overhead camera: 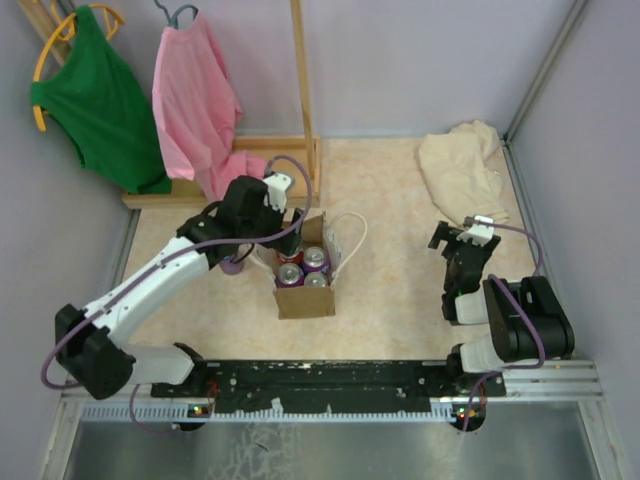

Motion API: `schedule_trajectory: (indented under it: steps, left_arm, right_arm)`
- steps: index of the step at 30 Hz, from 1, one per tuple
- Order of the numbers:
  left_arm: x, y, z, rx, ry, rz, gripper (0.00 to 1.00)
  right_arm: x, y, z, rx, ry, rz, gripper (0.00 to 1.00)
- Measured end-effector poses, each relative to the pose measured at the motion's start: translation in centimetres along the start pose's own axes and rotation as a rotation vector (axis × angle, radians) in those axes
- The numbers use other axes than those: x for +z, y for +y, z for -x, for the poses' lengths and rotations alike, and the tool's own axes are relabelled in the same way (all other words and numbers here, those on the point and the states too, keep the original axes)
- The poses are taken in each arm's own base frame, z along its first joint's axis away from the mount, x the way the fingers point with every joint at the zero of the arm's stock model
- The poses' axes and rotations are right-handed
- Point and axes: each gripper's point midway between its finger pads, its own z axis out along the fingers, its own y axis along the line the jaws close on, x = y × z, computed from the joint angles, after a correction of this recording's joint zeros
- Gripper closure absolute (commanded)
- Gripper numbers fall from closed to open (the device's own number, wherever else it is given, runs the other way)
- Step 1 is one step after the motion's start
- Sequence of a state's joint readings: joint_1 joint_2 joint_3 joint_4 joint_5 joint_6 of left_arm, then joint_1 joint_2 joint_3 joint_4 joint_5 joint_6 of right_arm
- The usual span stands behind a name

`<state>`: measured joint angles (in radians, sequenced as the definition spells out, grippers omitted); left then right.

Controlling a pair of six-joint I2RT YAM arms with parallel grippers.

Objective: Take the beverage out of the canvas bag

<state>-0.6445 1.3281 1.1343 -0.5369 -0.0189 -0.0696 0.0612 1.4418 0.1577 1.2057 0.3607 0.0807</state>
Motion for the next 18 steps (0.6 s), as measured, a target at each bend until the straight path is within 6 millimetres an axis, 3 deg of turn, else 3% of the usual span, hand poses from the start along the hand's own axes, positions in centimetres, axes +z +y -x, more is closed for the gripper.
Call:
schedule_trajectory:
  steps: [4,7,18]
  left_arm:
    - [-2.6,-0.3,2.9,0.007,-0.124,-0.016,0.02]
    - [-3.0,-0.6,3.8,0.017,-0.155,-0.032,0.05]
    - [-0.7,-3.4,1.2,0.114,-0.027,-0.145,0.07]
  right_arm:
    - [0.0,0.0,0.0,0.0,0.0,0.0,0.01]
    - [0.0,0.0,0.0,0.0,0.0,0.0,0.01]
    - [0.0,0.0,0.0,0.0,0.0,0.0,0.01]
